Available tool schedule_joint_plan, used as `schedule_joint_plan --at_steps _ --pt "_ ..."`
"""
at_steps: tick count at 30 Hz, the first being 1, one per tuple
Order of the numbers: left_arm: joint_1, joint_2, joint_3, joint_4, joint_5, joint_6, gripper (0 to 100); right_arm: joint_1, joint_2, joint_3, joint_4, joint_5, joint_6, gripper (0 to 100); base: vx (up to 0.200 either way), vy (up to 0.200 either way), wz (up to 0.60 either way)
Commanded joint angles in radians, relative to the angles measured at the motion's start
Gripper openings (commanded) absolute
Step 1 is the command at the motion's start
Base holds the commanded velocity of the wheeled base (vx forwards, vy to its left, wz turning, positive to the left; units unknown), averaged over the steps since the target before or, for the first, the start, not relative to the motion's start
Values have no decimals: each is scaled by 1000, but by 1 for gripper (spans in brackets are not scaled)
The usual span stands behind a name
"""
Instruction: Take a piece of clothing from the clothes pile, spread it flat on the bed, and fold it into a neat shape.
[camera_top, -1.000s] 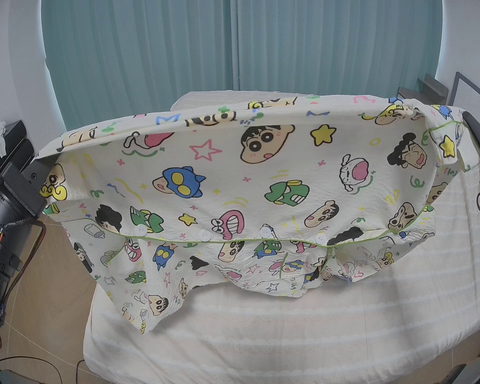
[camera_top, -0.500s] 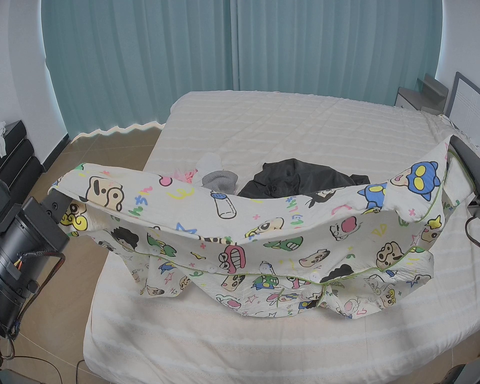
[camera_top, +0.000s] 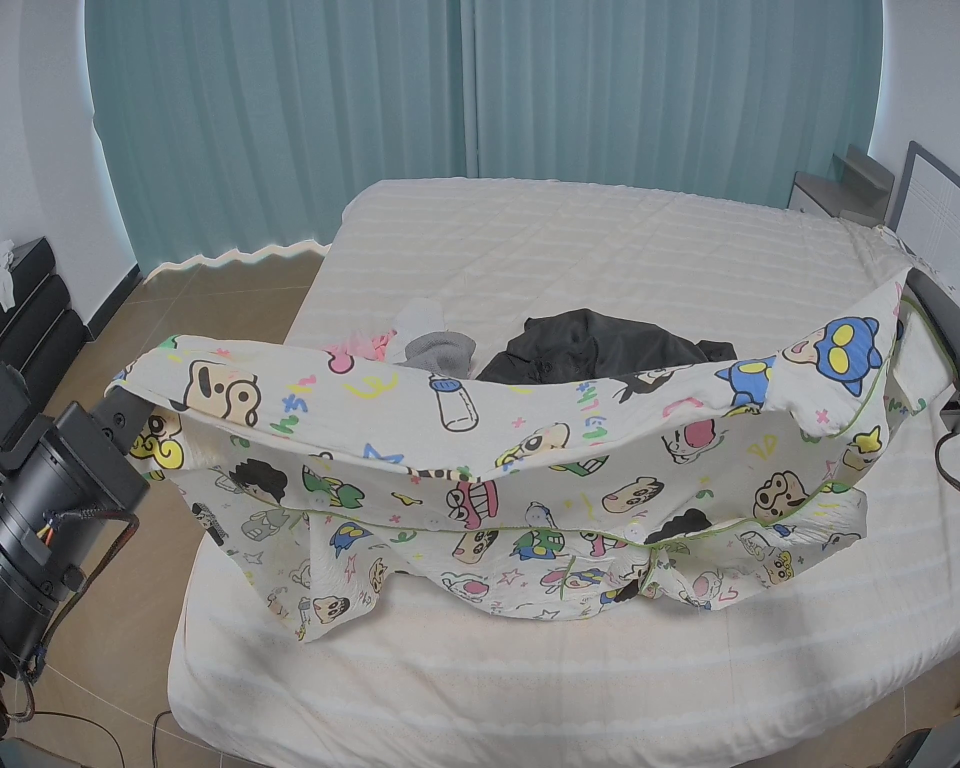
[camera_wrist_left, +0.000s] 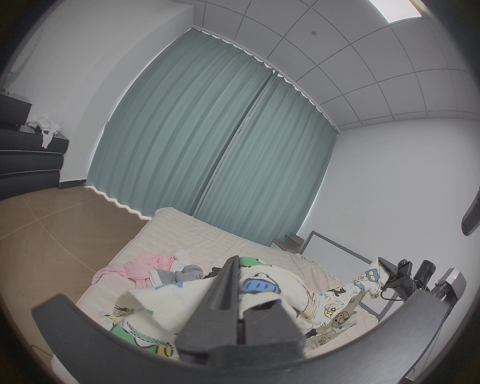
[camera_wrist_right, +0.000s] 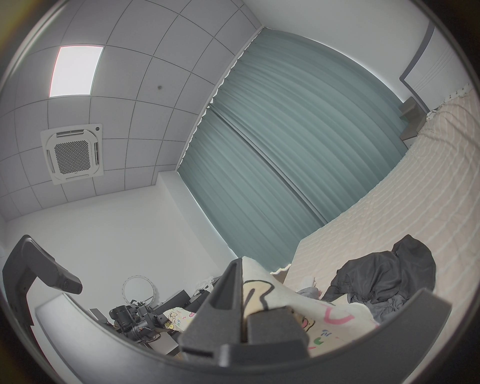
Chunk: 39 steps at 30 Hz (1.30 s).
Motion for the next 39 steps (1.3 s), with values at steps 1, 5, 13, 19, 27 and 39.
schedule_joint_plan --at_steps 1,5,13,19,27,39 --pt "1 7 -2 -1 1 -1 0 1 -2 1 -1 1 -1 0 -200 0 0" --pt "1 7 -3 -1 0 -5 0 1 -8 -1 -1 -2 -5 0 0 0 0" --pt "5 5 9 0 -2 -11 0 1 -12 1 -1 -1 -8 0 0 0 0" --pt "4 7 13 -1 -6 -11 0 1 -14 1 -1 -1 -10 0 0 -100 0" --pt "4 7 15 0 -6 -11 0 4 -12 2 -1 -1 -10 0 0 -200 0" --pt "1 1 15 0 -8 -8 0 4 -16 1 -1 -1 -11 0 0 -200 0"
